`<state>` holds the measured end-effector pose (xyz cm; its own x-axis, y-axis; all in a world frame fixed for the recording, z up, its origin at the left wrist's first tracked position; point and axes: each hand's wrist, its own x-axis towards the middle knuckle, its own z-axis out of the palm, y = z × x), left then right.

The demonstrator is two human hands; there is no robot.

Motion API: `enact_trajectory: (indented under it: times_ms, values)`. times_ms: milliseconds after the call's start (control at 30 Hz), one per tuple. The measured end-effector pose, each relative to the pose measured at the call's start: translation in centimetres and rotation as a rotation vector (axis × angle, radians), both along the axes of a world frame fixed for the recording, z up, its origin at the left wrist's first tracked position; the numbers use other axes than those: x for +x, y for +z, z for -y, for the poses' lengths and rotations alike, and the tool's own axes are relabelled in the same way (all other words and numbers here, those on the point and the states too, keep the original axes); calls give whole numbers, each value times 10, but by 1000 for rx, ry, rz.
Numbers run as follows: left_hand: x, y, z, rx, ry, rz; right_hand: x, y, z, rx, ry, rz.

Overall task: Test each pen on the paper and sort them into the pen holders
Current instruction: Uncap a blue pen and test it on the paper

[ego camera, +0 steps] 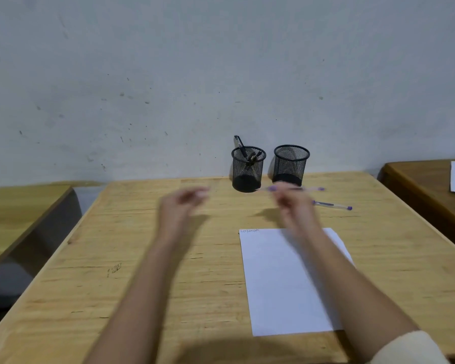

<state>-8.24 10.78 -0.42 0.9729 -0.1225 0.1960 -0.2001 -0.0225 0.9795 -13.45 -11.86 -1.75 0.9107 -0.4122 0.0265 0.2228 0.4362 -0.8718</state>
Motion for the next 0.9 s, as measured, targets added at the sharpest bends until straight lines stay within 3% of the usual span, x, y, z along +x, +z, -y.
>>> enact_trajectory:
  times_ms: [67,133,200,267,433,633,900]
  values:
    - [21,-1,-51,-11,206,21,-13,3,48,192,-196,4]
    - [30,-4,-74,76,232,39,-22,11,67,16,-194,-43]
    - [29,-12,-53,161,158,39,-15,7,51,-217,-77,-89]
    - [19,-27,-20,186,91,0,-8,0,23,-307,-22,-92]
    - [16,-53,5,444,11,103,-4,-9,0,-322,-64,-151]
    - [21,-56,5,540,38,179,-5,-13,0,-190,-54,-135]
    - [22,-54,4,684,-4,266,-3,-15,-10,-188,-12,-154]
